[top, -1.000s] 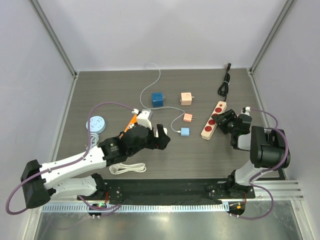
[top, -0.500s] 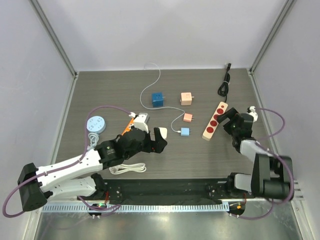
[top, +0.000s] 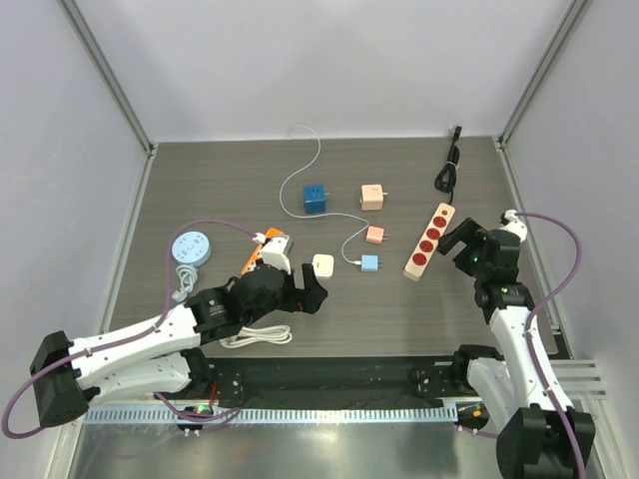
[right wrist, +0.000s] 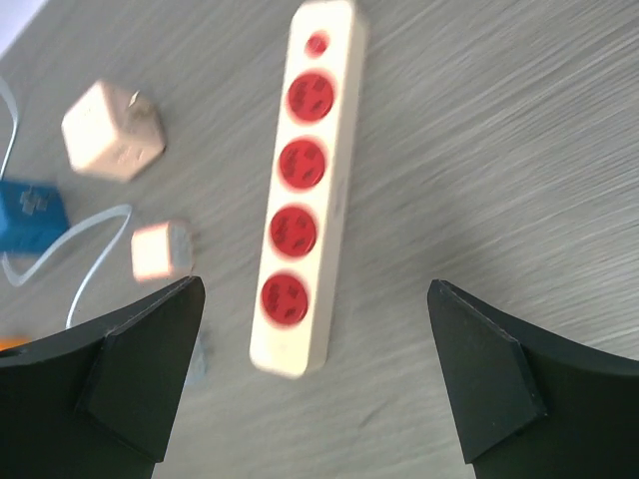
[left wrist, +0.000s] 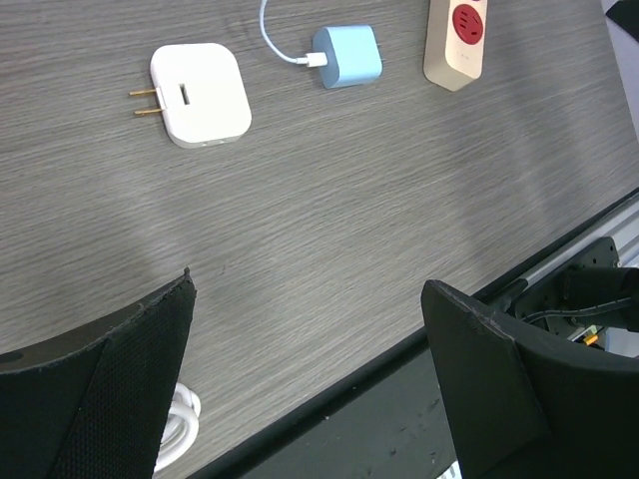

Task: Pull the plug off the socket

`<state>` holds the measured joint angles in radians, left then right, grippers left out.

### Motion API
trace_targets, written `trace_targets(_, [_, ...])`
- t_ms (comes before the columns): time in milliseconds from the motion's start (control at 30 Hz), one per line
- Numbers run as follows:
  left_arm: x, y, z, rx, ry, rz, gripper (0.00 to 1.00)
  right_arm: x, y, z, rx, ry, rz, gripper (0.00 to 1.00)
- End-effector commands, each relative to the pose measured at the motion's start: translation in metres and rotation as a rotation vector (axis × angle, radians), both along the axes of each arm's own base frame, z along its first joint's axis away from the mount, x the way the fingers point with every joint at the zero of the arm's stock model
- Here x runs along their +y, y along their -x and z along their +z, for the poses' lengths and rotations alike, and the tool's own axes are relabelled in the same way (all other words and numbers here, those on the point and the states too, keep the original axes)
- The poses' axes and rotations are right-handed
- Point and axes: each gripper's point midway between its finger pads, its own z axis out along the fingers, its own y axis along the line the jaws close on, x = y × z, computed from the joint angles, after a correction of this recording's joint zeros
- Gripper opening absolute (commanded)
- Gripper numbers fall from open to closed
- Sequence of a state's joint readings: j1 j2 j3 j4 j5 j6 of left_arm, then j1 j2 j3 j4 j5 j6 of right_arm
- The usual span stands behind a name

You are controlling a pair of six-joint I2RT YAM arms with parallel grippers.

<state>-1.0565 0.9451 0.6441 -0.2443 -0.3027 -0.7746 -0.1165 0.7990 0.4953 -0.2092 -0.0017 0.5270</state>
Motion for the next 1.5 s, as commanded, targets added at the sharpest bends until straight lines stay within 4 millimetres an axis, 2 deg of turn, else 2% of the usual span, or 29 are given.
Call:
trace_targets(0, [-0.001, -0.006, 0.014, -0.05, 0.043, 0.018, 0.95, 0.04, 0.017, -0.003, 0.038, -0.051, 0.142, 1.0])
trace_targets(67, [-0.002, -0.006, 0.011, -0.041, 0.035, 0.02, 0.95, 0.053, 0.022, -0.006, 0.048, -0.047, 0.157, 1.0])
trace_targets(100, [-0.002, -0.006, 0.008, -0.033, 0.034, 0.022, 0.95, 0.071, 0.026, -0.006, 0.051, -0.055, 0.214, 0.99])
trace_targets(167, [-0.004, -0.004, 0.0, -0.019, 0.04, 0.017, 0.95, 0.077, 0.028, -0.011, 0.063, -0.058, 0.2, 1.0])
trace_targets(200, [-0.006, -0.004, -0.002, -0.01, 0.054, 0.02, 0.95, 0.091, 0.031, -0.014, 0.069, -0.059, 0.244, 1.0])
trace_targets(267, [-0.008, -0.002, -0.007, 0.006, 0.073, 0.016, 0.95, 0.101, 0.034, -0.022, 0.082, -0.064, 0.251, 1.0])
trace_targets(333, [-0.009, 0.0, -0.011, 0.024, 0.093, 0.022, 0.95, 0.122, 0.041, -0.034, 0.11, -0.06, 0.309, 1.0])
trace_targets(400, [-0.004, 0.005, -0.022, 0.038, 0.1, 0.022, 0.95, 0.134, 0.043, -0.037, 0.108, -0.066, 0.328, 1.0])
trace_targets(433, [-0.008, 0.006, -0.019, 0.036, 0.143, 0.017, 0.95, 0.149, 0.051, -0.042, 0.115, -0.06, 0.381, 1.0])
trace_targets(467, [-0.001, 0.012, -0.036, 0.052, 0.135, 0.013, 0.96, 0.156, 0.054, -0.041, 0.105, -0.083, 0.383, 1.0])
trace_targets(500, [-0.003, 0.012, -0.025, 0.026, 0.21, 0.012, 0.96, 0.161, 0.057, -0.045, 0.086, -0.088, 0.383, 1.0])
trace_targets(533, [-0.002, 0.014, -0.025, 0.037, 0.26, 0.026, 0.96, 0.173, 0.064, -0.041, 0.055, -0.116, 0.426, 1.0])
trace_targets(567, [0.008, 0.02, -0.048, 0.062, 0.256, 0.04, 0.97, 0.181, 0.064, -0.033, 0.007, -0.171, 0.429, 1.0])
trace_targets(600, [0.007, 0.02, -0.032, 0.031, 0.353, 0.038, 0.97, 0.179, 0.071, -0.048, 0.012, -0.183, 0.428, 1.0])
trace_targets(667, [0.013, 0.025, -0.04, 0.048, 0.425, 0.057, 0.98, 0.185, 0.075, -0.039, -0.065, -0.272, 0.437, 1.0])
trace_targets(700, [0.019, 0.029, -0.042, 0.036, 0.479, 0.053, 0.97, 0.18, 0.081, -0.055, -0.047, -0.295, 0.418, 1.0])
trace_targets(733, [0.021, 0.031, -0.042, 0.04, 0.514, 0.056, 0.98, 0.178, 0.082, -0.058, -0.056, -0.312, 0.407, 1.0])
trace_targets(767, [0.023, 0.032, -0.04, 0.031, 0.547, 0.055, 0.98, 0.176, 0.083, -0.05, -0.103, -0.345, 0.402, 1.0])
trace_targets(800, [0.028, 0.035, -0.042, 0.016, 0.588, 0.049, 0.98, 0.172, 0.086, -0.059, -0.1, -0.352, 0.389, 1.0])
trace_targets(833, [0.029, 0.037, -0.039, 0.005, 0.609, 0.044, 0.98, 0.168, 0.085, -0.059, -0.124, -0.36, 0.365, 1.0])
trace_targets(867, [0.031, 0.038, -0.04, 0.002, 0.621, 0.038, 0.98, 0.165, 0.086, -0.052, -0.163, -0.388, 0.356, 1.0])
trace_targets(900, [0.033, 0.041, -0.047, 0.013, 0.593, 0.033, 0.99, 0.16, 0.088, -0.066, -0.159, -0.387, 0.342, 1.0])
trace_targets(933, [0.034, 0.042, -0.034, -0.014, 0.635, 0.017, 0.99, 0.158, 0.088, -0.066, -0.173, -0.408, 0.326, 1.0])
trace_targets(967, [0.035, 0.044, -0.033, -0.021, 0.632, 0.011, 0.99, 0.158, 0.087, -0.057, -0.223, -0.453, 0.322, 1.0])
trace_targets(1000, [0.037, 0.046, -0.039, -0.01, 0.607, 0.011, 1.0, 0.159, 0.089, -0.067, -0.217, -0.462, 0.324, 1.0])
trace_targets(1067, [0.041, 0.048, -0.023, -0.04, 0.666, -0.004, 1.0, 0.156, 0.089, -0.07, -0.202, -0.462, 0.306, 1.0])
trace_targets(1167, [0.035, 0.057, -0.036, 0.011, 0.628, -0.049, 1.0, 0.152, 0.09, -0.083, -0.161, -0.432, 0.287, 1.0])
trace_targets(1300, [0.032, 0.061, -0.033, 0.027, 0.64, -0.071, 1.0, 0.144, 0.089, -0.09, -0.153, -0.406, 0.247, 1.0])
trace_targets(1467, [0.035, 0.061, -0.032, 0.031, 0.654, -0.059, 1.0, 0.143, 0.09, -0.091, -0.148, -0.397, 0.249, 1.0])
